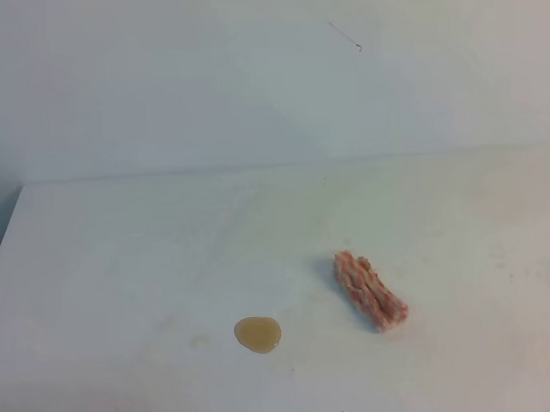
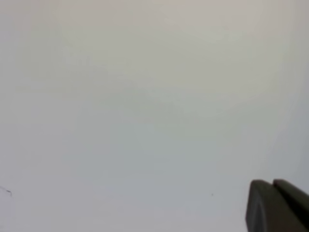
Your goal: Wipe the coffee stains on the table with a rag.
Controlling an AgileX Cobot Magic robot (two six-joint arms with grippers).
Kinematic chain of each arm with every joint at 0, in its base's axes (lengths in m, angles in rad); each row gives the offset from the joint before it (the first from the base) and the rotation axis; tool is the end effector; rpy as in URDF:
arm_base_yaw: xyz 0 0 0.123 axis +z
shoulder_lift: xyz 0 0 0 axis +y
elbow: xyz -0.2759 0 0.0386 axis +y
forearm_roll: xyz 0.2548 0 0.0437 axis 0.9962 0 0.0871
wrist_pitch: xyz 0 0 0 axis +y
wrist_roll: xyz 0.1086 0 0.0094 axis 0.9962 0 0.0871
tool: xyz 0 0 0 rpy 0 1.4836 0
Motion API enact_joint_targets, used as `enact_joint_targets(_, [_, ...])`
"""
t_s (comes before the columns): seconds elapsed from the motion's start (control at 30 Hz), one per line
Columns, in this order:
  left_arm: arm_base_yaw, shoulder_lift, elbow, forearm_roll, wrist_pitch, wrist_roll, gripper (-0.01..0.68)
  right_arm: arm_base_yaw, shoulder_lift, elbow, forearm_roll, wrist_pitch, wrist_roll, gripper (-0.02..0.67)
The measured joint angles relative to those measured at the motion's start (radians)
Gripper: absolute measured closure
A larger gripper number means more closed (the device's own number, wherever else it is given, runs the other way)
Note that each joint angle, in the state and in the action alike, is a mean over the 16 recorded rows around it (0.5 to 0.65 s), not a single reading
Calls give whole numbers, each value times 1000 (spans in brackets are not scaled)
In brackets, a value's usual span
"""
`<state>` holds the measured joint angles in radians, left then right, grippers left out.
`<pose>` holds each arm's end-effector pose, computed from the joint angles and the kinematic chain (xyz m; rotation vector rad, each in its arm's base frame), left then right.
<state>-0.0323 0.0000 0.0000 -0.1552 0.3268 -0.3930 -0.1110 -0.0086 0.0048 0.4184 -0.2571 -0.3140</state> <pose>0.0845 -0.0082 0.1798 -0.4248 1.7795 -0.4505 0.0794 -0.0201 0.2386 0.2154 1.2275 -0.0807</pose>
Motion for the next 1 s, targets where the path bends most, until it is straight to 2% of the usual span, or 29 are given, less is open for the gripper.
enact_joint_targets(0.53, [0, 0, 0, 0, 0, 0, 674, 14, 46, -149, -45, 155, -27, 652])
enact_joint_targets(0.73, [0, 0, 0, 0, 0, 0, 674, 48, 171, -226, -77, 244, -39, 652])
enact_joint_targets(1.0, [0, 0, 0, 0, 0, 0, 674, 146, 417, -301, -84, 300, -62, 652])
